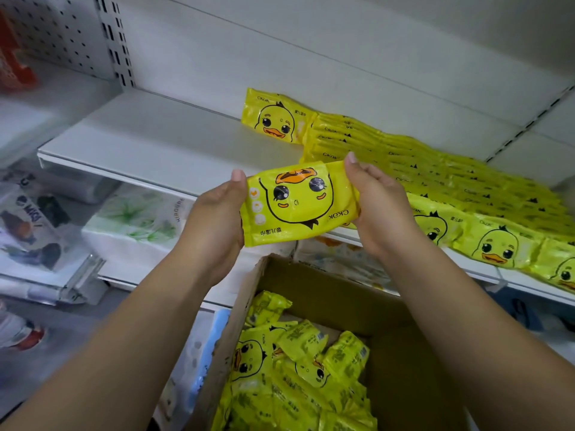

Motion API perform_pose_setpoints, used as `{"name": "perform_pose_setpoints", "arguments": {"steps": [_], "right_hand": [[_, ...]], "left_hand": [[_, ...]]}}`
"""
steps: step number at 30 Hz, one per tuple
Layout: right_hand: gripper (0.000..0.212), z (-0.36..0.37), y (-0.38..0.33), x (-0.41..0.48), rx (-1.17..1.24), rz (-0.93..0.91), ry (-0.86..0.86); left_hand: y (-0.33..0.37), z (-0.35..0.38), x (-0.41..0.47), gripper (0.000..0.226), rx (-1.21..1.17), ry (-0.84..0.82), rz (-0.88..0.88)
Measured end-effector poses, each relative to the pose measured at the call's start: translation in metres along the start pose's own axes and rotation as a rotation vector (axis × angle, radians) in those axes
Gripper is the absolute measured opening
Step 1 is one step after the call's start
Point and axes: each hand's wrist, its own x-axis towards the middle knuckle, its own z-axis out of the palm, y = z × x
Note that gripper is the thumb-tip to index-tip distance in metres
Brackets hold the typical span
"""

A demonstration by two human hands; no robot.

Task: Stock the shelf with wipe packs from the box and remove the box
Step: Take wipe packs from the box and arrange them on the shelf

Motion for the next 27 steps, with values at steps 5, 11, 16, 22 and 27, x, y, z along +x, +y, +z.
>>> {"name": "perform_pose_setpoints", "arguments": {"steps": [5, 11, 16, 22, 27], "right_hand": [[0.027, 0.005, 0.002, 0.000, 0.185, 0.085, 0.066], [0.030, 0.015, 0.010, -0.007, 0.226, 0.067, 0.156], [0.030, 0.009, 0.007, -0.009, 0.191, 0.092, 0.041], [0.025, -0.004, 0.008, -0.012, 0.090, -0.020, 0.053], [0.018, -0.013, -0.004, -0.006, 0.130, 0.012, 0.111]], "left_hand": [[0.002, 0.000, -0.002, 0.042, 0.072, 0.168, 0.082], [0.003, 0.004, -0.005, 0.044, 0.054, 0.244, 0.140], [0.000, 0.005, 0.000, 0.039, -0.101, 0.235, 0.080], [0.001, 0.000, 0.006, 0.053, -0.311, -0.008, -0.138], [-0.004, 0.002, -0.001, 0.036, -0.100, -0.151, -0.150]]}}
